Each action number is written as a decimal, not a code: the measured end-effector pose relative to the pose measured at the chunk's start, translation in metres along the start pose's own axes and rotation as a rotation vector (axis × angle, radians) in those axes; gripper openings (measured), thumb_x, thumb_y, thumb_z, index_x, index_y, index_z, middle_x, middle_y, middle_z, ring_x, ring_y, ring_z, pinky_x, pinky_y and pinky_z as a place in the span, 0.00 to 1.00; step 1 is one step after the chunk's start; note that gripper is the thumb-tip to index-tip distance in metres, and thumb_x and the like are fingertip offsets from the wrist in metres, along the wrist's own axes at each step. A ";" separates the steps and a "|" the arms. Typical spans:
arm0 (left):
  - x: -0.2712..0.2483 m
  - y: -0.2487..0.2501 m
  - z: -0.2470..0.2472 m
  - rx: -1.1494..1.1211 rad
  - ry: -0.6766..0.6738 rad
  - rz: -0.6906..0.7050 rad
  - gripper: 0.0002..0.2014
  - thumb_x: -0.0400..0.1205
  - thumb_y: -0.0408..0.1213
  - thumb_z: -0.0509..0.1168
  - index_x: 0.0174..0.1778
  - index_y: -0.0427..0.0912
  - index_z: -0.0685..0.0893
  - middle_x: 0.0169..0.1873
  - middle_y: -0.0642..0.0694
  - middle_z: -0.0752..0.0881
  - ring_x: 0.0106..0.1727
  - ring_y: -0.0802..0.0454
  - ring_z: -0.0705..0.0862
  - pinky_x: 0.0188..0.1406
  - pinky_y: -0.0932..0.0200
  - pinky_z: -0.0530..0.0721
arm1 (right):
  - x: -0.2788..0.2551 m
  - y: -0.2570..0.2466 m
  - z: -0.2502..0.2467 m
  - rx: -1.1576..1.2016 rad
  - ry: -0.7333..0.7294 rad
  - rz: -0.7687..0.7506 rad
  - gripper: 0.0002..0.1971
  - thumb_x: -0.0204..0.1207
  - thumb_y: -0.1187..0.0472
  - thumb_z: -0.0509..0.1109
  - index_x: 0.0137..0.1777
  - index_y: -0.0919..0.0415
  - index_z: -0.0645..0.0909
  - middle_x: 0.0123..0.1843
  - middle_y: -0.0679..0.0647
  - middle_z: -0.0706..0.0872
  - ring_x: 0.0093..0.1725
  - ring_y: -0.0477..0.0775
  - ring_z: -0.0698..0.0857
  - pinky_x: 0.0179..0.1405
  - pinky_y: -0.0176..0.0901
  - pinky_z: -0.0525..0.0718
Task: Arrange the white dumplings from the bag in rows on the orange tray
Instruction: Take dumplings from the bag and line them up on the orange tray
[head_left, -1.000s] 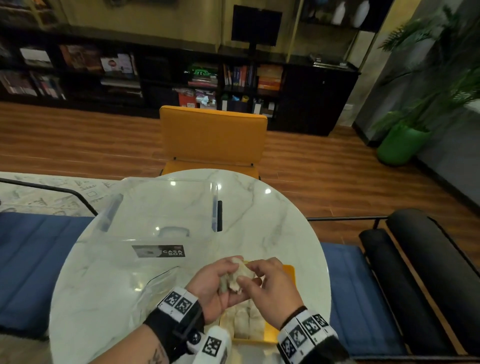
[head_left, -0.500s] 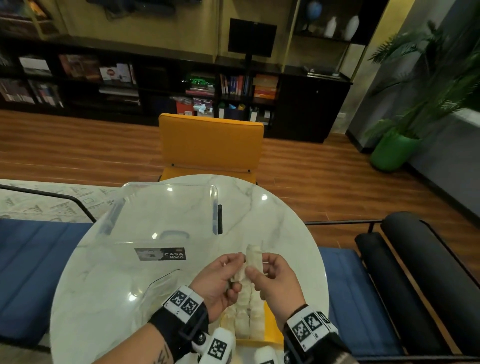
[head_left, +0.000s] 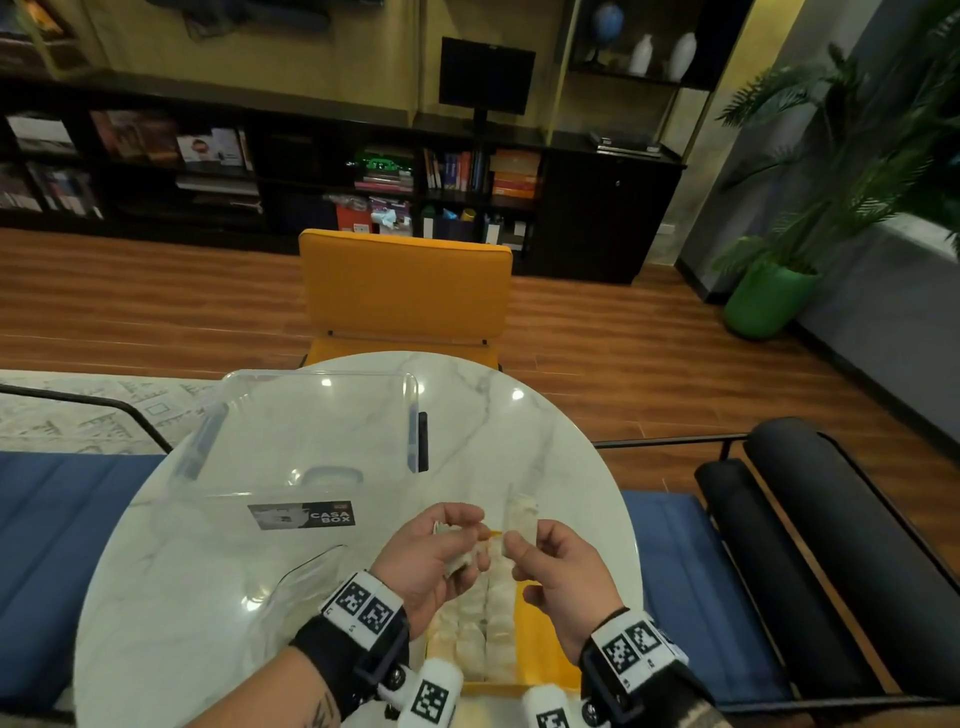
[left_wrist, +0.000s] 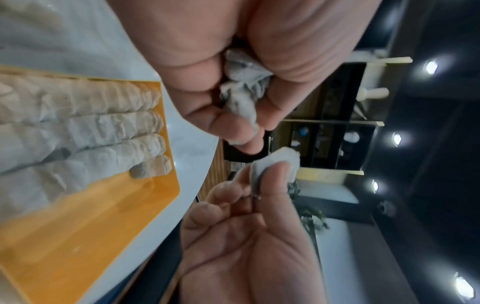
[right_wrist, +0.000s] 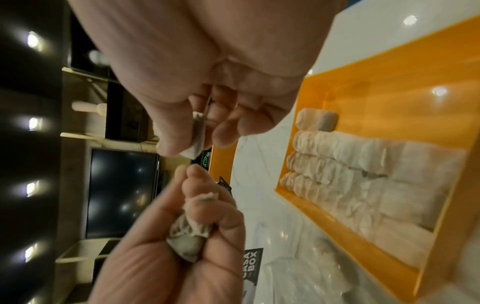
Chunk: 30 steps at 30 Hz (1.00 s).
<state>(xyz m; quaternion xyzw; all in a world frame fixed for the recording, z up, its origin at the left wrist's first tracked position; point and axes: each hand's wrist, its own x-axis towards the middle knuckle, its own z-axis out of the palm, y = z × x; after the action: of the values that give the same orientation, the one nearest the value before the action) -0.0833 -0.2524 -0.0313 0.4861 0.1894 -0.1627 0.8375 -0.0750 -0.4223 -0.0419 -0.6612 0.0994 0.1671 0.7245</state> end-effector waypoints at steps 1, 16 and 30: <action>0.000 -0.001 0.003 0.078 0.005 0.020 0.07 0.81 0.30 0.69 0.55 0.37 0.84 0.41 0.41 0.86 0.31 0.49 0.81 0.25 0.62 0.79 | 0.000 -0.001 -0.001 -0.058 -0.008 -0.022 0.16 0.72 0.58 0.80 0.50 0.68 0.82 0.38 0.54 0.82 0.32 0.47 0.81 0.31 0.41 0.75; 0.017 -0.014 0.009 0.770 0.089 0.294 0.07 0.75 0.47 0.75 0.40 0.47 0.88 0.35 0.44 0.90 0.23 0.56 0.80 0.30 0.59 0.82 | 0.011 -0.007 -0.021 -0.306 0.008 -0.224 0.04 0.74 0.64 0.79 0.41 0.63 0.87 0.32 0.54 0.86 0.34 0.46 0.83 0.37 0.35 0.83; 0.051 -0.051 -0.008 1.025 0.119 0.174 0.05 0.71 0.50 0.77 0.34 0.59 0.88 0.42 0.61 0.89 0.47 0.66 0.86 0.52 0.61 0.86 | 0.052 0.017 -0.052 -0.810 -0.062 -0.187 0.08 0.74 0.55 0.78 0.40 0.39 0.85 0.37 0.41 0.89 0.39 0.37 0.85 0.42 0.29 0.81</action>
<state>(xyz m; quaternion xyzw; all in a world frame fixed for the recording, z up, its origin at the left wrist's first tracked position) -0.0633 -0.2736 -0.0974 0.8559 0.0917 -0.1366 0.4902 -0.0294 -0.4671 -0.0823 -0.8936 -0.0564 0.1461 0.4207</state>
